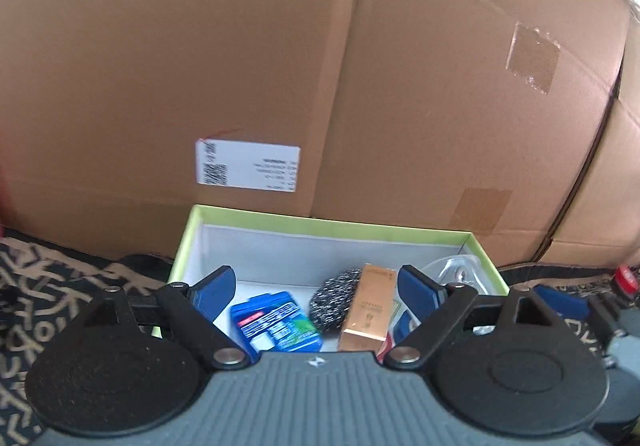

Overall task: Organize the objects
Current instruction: 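Lower brown box and clear cup into the green box, open both tools, then move both tools back toward the white gloves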

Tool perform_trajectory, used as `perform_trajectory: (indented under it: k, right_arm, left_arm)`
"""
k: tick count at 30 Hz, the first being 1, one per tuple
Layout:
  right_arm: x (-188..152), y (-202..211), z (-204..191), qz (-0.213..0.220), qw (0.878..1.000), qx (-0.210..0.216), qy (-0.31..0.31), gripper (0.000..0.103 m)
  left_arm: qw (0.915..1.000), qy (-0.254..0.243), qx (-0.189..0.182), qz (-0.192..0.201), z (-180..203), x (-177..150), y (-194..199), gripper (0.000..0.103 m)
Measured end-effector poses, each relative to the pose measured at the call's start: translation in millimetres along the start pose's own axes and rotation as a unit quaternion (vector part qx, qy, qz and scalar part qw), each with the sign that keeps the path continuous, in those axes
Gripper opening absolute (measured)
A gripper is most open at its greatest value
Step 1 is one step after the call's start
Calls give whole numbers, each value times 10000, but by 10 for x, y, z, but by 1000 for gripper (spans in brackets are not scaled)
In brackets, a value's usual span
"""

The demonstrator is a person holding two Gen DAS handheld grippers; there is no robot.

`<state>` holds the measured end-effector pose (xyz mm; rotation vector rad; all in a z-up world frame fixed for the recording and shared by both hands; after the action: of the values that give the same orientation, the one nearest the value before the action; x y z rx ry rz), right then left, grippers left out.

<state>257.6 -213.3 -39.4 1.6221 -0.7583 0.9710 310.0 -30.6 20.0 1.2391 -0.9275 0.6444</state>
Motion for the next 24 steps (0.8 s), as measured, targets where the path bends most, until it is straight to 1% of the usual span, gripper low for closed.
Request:
perform_trajectory:
  k: [3, 8, 11, 16, 20, 24]
  right_arm:
    - [50, 246, -16, 102, 9999, -4, -75, 103]
    - [31, 701, -72, 366, 9993, 2, -72, 103]
    - [-31, 983, -123, 511, 9986, 33, -115, 103]
    - [-260, 1423, -157, 732, 9970, 86, -216, 103]
    - [-540, 1629, -199, 671, 9974, 67, -253, 103]
    - [-873, 1668, -264, 401, 9982, 124, -422, 103]
  left_arm:
    - [9996, -146, 248, 70, 68, -27, 196, 91]
    - [9986, -198, 357, 342, 161, -93, 613, 91]
    - [9975, -278, 300, 568, 221, -204, 906, 91]
    - [9961, -139, 244, 838, 225, -537, 1318, 91]
    - [9977, -34, 233, 642, 189, -885, 1424, 91]
    - [9992, 116, 154, 346, 142, -1216, 1419, 91]
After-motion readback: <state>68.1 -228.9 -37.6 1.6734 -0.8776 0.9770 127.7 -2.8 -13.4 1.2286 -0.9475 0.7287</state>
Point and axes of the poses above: each gripper's, at about its wrist camera, not at the fingertips, and y roughly against the way its jaws point, z to its right, x to its top, the point moved 6 cm from there along -y, roughly the way its jaws point, and after that the axes turned 7 degrees about -y, right-handed, at the moved point
